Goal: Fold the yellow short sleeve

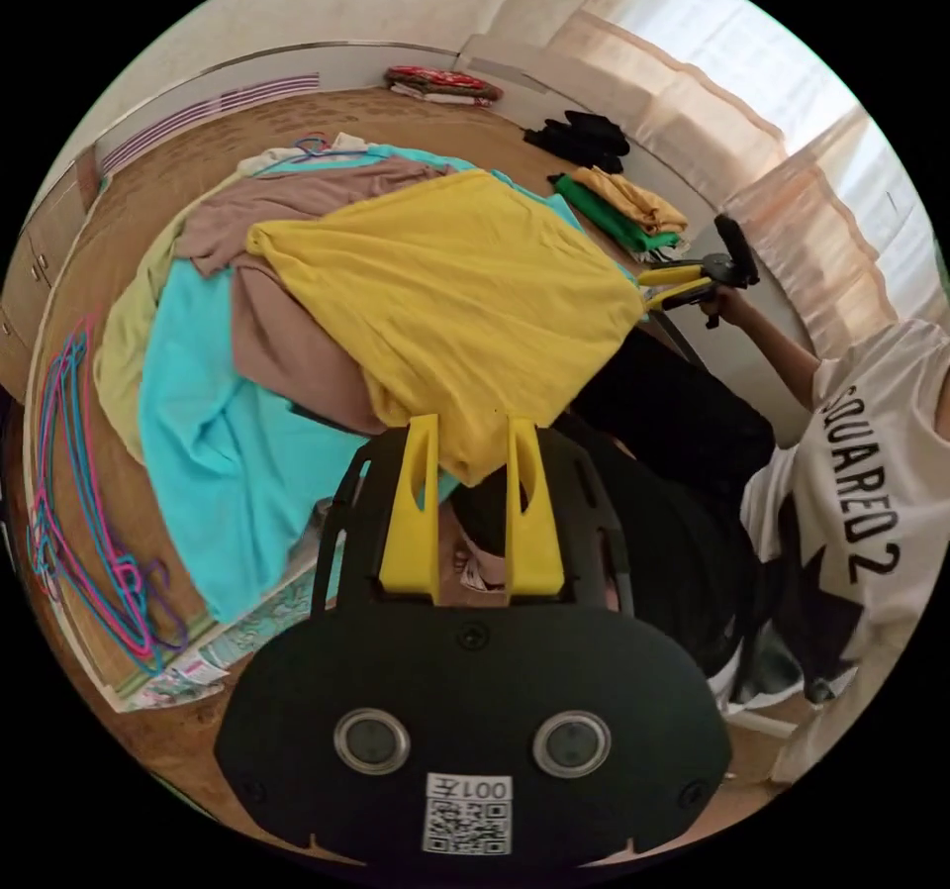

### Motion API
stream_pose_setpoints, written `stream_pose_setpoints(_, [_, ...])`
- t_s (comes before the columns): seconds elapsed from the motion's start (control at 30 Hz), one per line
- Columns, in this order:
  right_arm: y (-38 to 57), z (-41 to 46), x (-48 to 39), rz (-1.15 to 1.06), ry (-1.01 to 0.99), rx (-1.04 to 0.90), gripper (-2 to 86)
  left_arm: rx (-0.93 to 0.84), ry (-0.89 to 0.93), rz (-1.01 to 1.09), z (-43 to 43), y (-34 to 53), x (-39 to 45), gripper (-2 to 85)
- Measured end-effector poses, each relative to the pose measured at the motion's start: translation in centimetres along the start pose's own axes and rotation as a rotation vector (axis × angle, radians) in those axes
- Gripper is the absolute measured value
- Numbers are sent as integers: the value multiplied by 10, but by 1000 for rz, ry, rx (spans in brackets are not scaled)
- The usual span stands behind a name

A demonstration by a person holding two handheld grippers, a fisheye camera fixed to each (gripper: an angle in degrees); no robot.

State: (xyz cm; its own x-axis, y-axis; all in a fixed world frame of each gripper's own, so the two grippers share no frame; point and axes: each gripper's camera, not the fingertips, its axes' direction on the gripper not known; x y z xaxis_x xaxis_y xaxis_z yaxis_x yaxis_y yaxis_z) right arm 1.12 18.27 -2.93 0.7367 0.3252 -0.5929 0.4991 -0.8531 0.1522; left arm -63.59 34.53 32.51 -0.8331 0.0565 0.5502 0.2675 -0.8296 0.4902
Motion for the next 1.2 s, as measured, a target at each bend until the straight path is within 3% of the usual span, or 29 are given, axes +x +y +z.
stream_pose_setpoints(0.2, [22,-13,-16,-30,5,34,131,42,-149,-59,22,37,34,41])
stream_pose_setpoints(0.37, [33,-1,-25,2,17,9,109,77,-171,-60,13,77,47,10])
stream_pose_setpoints(0.6, [62,-15,-41,-32,102,82,27,231,-178,-3,-21,149,63,-7])
stream_pose_setpoints(0.77, [98,-51,-43,-51,102,192,17,246,-181,24,-21,191,76,-8])
stream_pose_setpoints(0.9, [123,-22,-47,-26,116,98,14,188,-188,-17,2,226,86,-9])
stream_pose_setpoints(1.03, [141,-41,-57,5,149,179,12,297,-196,-26,-18,252,104,-9])
stream_pose_setpoints(1.1, [157,-57,-55,34,103,245,12,331,-165,-41,-22,271,105,-9])
stream_pose_setpoints(1.2, [177,-33,-40,81,13,170,11,262,-119,-97,-2,290,99,-8])
